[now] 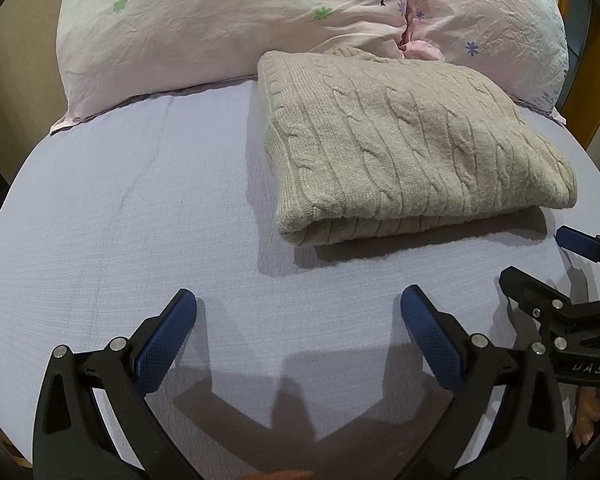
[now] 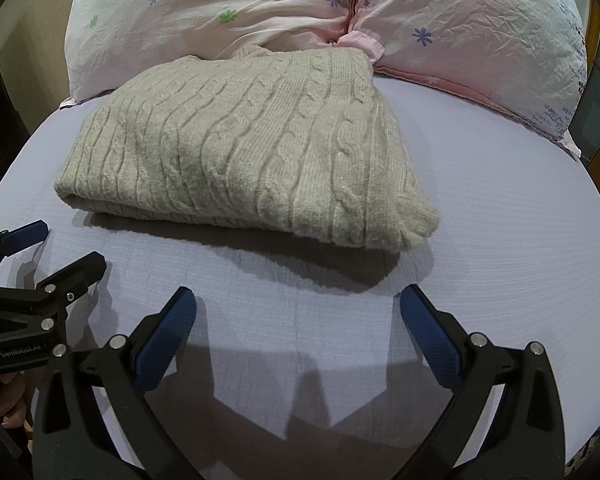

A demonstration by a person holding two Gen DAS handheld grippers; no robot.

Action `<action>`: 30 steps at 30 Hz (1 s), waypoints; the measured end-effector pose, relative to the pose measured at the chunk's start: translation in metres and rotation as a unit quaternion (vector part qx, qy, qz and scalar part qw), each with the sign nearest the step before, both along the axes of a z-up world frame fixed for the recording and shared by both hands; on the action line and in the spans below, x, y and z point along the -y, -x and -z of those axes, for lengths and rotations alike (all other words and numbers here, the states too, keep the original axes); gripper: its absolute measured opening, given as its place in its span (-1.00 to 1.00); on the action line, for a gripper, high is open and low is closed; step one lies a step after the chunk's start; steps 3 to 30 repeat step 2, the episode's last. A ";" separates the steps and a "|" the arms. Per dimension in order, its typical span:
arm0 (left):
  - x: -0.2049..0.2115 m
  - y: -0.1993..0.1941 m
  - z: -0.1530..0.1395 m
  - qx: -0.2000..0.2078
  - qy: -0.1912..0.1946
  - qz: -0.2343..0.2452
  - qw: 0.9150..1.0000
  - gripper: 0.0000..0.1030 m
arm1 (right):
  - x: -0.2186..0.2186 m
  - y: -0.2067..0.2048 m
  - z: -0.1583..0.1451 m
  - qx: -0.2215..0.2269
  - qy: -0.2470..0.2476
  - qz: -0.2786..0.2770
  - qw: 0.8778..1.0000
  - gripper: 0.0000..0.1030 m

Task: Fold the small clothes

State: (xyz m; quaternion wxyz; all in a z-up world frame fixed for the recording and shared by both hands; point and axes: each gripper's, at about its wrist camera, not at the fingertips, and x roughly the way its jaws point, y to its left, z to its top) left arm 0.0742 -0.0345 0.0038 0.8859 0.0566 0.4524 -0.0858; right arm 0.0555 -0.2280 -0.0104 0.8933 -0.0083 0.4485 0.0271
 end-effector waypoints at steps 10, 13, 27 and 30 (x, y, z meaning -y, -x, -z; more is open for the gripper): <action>-0.001 0.000 0.000 0.001 0.000 0.001 1.000 0.97 | 0.000 0.000 0.000 0.000 0.000 0.000 1.000 0.96; -0.001 0.000 0.000 0.001 0.000 0.001 1.000 0.97 | 0.000 0.000 0.000 0.000 0.000 0.000 1.000 0.96; -0.001 0.000 0.000 0.001 0.000 0.001 1.000 0.97 | 0.000 0.000 0.000 0.000 0.000 0.000 1.000 0.96; -0.001 0.000 0.000 0.001 0.000 0.001 1.000 0.97 | 0.000 0.000 0.000 0.000 0.000 0.000 1.000 0.96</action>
